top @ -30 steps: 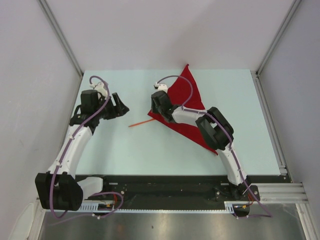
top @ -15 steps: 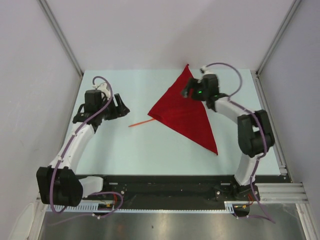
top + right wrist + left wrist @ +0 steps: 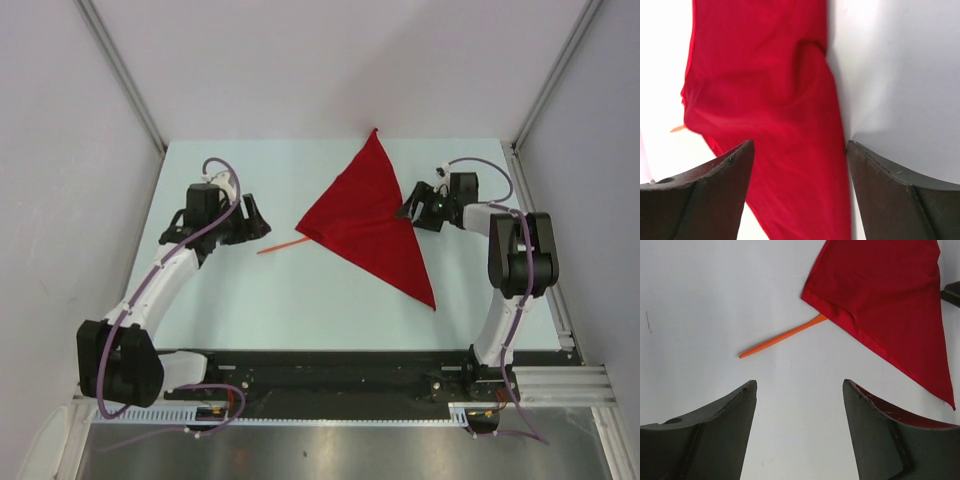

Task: Fold the napkin, place the utensils inside, and roll it up
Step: Fold the napkin

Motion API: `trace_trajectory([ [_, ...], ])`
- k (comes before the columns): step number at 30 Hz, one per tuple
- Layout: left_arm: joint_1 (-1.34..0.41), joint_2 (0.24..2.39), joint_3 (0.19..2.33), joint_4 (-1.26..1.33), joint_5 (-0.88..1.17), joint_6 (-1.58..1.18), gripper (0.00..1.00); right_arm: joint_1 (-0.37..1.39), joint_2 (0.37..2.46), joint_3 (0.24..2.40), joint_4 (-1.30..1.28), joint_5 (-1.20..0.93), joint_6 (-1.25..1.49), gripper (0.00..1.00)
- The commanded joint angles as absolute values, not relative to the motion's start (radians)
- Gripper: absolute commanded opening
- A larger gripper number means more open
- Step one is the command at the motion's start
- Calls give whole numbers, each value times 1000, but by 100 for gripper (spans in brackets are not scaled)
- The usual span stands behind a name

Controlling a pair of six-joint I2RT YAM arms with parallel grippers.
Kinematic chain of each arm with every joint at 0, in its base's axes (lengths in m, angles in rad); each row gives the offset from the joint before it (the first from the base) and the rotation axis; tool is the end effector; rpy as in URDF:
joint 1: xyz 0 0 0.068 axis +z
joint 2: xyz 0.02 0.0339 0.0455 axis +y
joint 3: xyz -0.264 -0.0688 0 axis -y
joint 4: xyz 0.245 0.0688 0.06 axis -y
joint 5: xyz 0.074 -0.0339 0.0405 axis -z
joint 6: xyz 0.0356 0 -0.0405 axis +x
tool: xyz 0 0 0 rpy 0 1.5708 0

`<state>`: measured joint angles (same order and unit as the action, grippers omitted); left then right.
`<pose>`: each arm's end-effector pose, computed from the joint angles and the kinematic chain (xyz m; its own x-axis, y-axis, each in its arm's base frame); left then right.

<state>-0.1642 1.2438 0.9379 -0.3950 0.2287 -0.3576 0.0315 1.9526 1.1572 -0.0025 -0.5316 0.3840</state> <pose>0.2650 -0.0521 0.2769 -0.7115 -0.2277 -0.6647 0.0866 0.9104 -0.4045 0.4050 0.0308 0.1506 -0.8061 0.2977 -0.5114 -0.0851 0.7969 0.5980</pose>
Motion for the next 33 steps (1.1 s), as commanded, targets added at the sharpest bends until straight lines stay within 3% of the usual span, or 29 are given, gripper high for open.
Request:
trace_trajectory([
  [1, -182, 1235, 900, -328, 218, -409, 75, 32, 1992, 1131, -11, -607, 370, 79],
  [5, -196, 1247, 884, -307, 224, -431, 74, 34, 2032, 1138, 20, -615, 371, 68],
  [8, -202, 1252, 881, -298, 218, -437, 74, 29, 2031, 1132, 3, -568, 377, 50],
  [9, -204, 1253, 882, -296, 215, -439, 74, 22, 2026, 1120, 3, -552, 385, 33],
  [11, -209, 1255, 874, -284, 206, -443, 74, 9, 2008, 1105, 5, -534, 397, 17],
  [12, -216, 1267, 871, -278, 193, -449, 74, 8, 1997, 1094, 5, -526, 406, 3],
  [13, -221, 1272, 870, -266, 184, -456, 74, -21, 1988, 1085, 5, -519, 411, 0],
  [21, -339, 1426, 937, -218, 40, -450, 74, -143, 1833, 1028, -70, -462, 431, 0],
  [30, -425, 1650, 1117, -238, -35, -413, 74, -232, 1793, 1019, -143, -382, 405, 0],
  [32, -436, 1664, 1126, -227, -20, -419, 74, -232, 1787, 1019, -147, -379, 397, 6],
  [33, -448, 1669, 1126, -210, -8, -429, 75, -232, 1784, 1023, -152, -382, 393, 21],
])
